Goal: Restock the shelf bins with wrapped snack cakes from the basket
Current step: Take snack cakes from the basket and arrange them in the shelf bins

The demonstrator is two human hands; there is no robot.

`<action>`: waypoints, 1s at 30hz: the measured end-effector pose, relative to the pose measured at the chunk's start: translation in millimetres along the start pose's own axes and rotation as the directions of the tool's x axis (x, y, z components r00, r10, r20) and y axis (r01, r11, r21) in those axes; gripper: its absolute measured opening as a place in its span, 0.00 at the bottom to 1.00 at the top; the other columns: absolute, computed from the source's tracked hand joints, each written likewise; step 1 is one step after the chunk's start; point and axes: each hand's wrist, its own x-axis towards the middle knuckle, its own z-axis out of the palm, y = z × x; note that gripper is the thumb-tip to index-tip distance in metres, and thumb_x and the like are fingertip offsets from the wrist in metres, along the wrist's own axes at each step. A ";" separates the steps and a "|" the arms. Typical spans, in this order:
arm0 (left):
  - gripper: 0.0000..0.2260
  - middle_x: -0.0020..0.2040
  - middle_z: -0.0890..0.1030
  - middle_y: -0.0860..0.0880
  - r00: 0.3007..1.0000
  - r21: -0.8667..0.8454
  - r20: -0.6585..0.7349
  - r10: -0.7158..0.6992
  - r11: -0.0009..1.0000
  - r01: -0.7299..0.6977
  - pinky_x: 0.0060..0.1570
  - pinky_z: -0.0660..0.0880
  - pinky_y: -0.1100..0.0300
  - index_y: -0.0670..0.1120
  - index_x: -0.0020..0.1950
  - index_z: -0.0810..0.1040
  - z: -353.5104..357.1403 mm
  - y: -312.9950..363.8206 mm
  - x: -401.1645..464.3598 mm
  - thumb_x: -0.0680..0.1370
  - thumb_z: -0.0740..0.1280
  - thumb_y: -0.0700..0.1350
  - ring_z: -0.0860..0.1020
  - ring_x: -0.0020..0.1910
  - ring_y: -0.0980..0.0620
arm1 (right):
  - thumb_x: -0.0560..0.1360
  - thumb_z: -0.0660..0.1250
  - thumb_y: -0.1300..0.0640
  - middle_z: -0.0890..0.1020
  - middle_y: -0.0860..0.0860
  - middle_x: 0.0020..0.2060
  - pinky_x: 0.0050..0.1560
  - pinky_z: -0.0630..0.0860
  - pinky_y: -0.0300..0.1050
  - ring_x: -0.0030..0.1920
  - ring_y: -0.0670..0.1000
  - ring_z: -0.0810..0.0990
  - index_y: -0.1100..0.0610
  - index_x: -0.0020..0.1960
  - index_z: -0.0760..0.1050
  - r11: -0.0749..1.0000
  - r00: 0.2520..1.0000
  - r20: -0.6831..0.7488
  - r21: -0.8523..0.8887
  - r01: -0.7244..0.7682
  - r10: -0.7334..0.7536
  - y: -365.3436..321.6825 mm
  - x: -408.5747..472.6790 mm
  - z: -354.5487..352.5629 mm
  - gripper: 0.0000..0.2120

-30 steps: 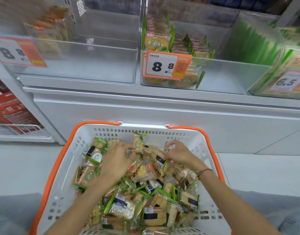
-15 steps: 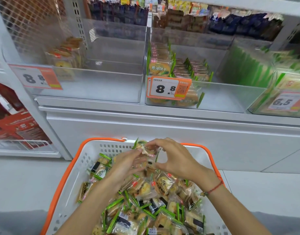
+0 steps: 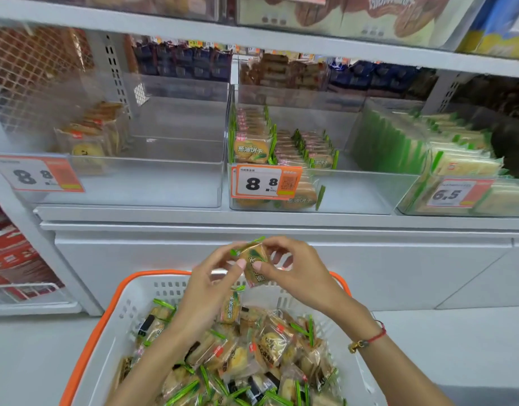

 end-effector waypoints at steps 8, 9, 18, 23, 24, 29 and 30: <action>0.13 0.44 0.80 0.56 0.878 0.106 -0.353 0.323 0.946 -0.306 0.42 0.74 0.68 0.57 0.51 0.75 -27.0 62.0 68.0 0.75 0.69 0.38 0.76 0.40 0.63 | 0.74 0.71 0.60 0.82 0.46 0.51 0.53 0.79 0.50 0.51 0.47 0.81 0.47 0.57 0.69 0.934 0.960 -0.279 0.341 0.107 -0.008 -39.3 37.0 -54.3 0.18; 0.12 0.43 0.81 0.56 0.864 0.123 -0.365 0.347 0.938 -0.325 0.41 0.74 0.69 0.56 0.51 0.76 -30.0 69.5 77.6 0.75 0.70 0.39 0.77 0.39 0.62 | 0.73 0.72 0.61 0.82 0.48 0.52 0.53 0.79 0.48 0.52 0.48 0.82 0.49 0.59 0.70 0.931 0.955 -0.293 0.340 0.136 -0.032 -44.3 44.7 -66.4 0.19; 0.08 0.48 0.80 0.58 0.862 0.239 -0.410 0.297 0.948 -0.213 0.49 0.74 0.58 0.52 0.56 0.76 -43.7 95.0 144.3 0.77 0.68 0.48 0.77 0.44 0.63 | 0.69 0.74 0.64 0.80 0.54 0.48 0.53 0.77 0.50 0.51 0.53 0.79 0.55 0.53 0.73 0.992 0.930 -0.345 0.039 -0.117 0.123 -18.5 128.2 -173.9 0.16; 0.08 0.49 0.78 0.65 0.882 0.431 -0.364 0.300 0.894 -0.126 0.46 0.68 0.59 0.60 0.57 0.75 -40.0 94.4 144.7 0.78 0.64 0.55 0.76 0.48 0.63 | 0.69 0.73 0.62 0.80 0.54 0.58 0.57 0.77 0.50 0.58 0.54 0.77 0.58 0.62 0.76 0.922 0.945 -0.178 -0.230 -0.312 0.276 31.8 165.2 -189.6 0.22; 0.08 0.48 0.78 0.66 0.883 0.452 -0.358 0.302 0.884 -0.119 0.46 0.68 0.59 0.61 0.57 0.75 -39.4 94.5 144.3 0.78 0.63 0.55 0.76 0.48 0.63 | 0.69 0.73 0.62 0.81 0.53 0.55 0.56 0.77 0.47 0.56 0.54 0.78 0.57 0.57 0.78 0.911 0.948 -0.158 -0.270 -0.311 0.276 35.6 169.6 -188.1 0.17; 0.06 0.44 0.78 0.64 0.884 0.484 -0.373 0.280 0.872 -0.072 0.44 0.67 0.58 0.64 0.53 0.76 -37.6 94.1 145.7 0.79 0.61 0.57 0.75 0.46 0.59 | 0.68 0.74 0.66 0.78 0.50 0.43 0.39 0.72 0.32 0.44 0.49 0.76 0.57 0.46 0.76 0.896 0.952 -0.038 -0.329 -0.298 0.303 49.4 190.4 -178.2 0.10; 0.06 0.44 0.79 0.64 0.883 0.482 -0.378 0.278 0.874 -0.068 0.44 0.67 0.58 0.64 0.53 0.76 -37.7 94.1 146.2 0.79 0.61 0.57 0.75 0.45 0.59 | 0.68 0.75 0.65 0.78 0.50 0.42 0.38 0.71 0.32 0.43 0.49 0.76 0.57 0.47 0.76 0.881 0.952 -0.004 -0.376 -0.286 0.307 51.7 193.4 -176.7 0.12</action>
